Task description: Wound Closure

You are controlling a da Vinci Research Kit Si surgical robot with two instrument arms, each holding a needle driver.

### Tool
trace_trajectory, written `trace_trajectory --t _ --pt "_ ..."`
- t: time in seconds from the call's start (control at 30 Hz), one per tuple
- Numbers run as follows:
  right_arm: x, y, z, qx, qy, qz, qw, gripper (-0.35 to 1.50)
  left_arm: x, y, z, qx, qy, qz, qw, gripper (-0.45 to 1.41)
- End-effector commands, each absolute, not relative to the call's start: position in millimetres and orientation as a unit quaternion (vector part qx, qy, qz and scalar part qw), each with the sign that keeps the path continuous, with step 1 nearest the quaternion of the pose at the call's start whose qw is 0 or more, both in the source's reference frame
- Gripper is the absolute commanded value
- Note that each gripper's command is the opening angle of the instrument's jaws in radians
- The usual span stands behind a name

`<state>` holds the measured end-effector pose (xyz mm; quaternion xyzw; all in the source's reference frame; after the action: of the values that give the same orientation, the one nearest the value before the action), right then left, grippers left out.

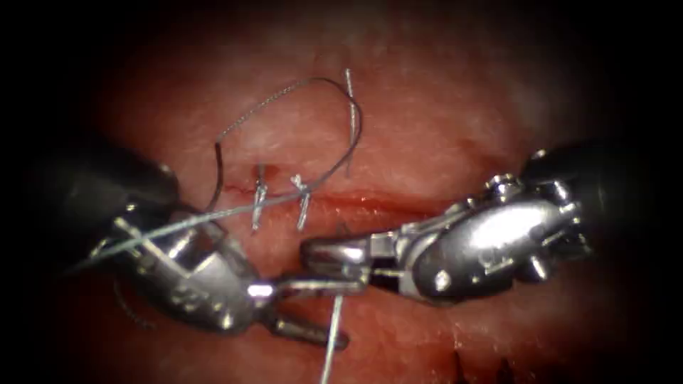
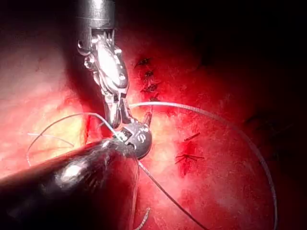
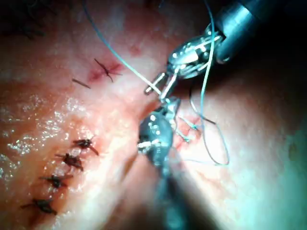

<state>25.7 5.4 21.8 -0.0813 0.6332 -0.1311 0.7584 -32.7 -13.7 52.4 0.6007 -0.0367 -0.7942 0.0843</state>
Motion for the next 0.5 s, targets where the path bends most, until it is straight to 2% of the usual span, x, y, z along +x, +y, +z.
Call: trace_trajectory --t 0.03,0.2,0.37,0.5 --pt "25.6 4.9 22.8 -0.075 0.631 -0.118 0.763 -0.35 -33.2 -14.6 52.4 0.603 -0.034 -0.793 0.082 0.83" --pt "24.5 6.1 24.3 -0.049 0.624 -0.071 0.776 -0.35 -34.8 -15.9 50.4 0.589 -0.062 -0.801 0.090 0.94" --pt "24.0 7.1 25.9 -0.018 0.617 -0.023 0.786 -0.35 -35.9 -16.2 49.5 0.582 -0.083 -0.801 0.112 0.94" --pt "23.1 8.4 27.9 0.055 0.612 0.075 0.786 -0.35 -35.4 -15.7 50.3 0.578 -0.097 -0.800 0.127 0.88"
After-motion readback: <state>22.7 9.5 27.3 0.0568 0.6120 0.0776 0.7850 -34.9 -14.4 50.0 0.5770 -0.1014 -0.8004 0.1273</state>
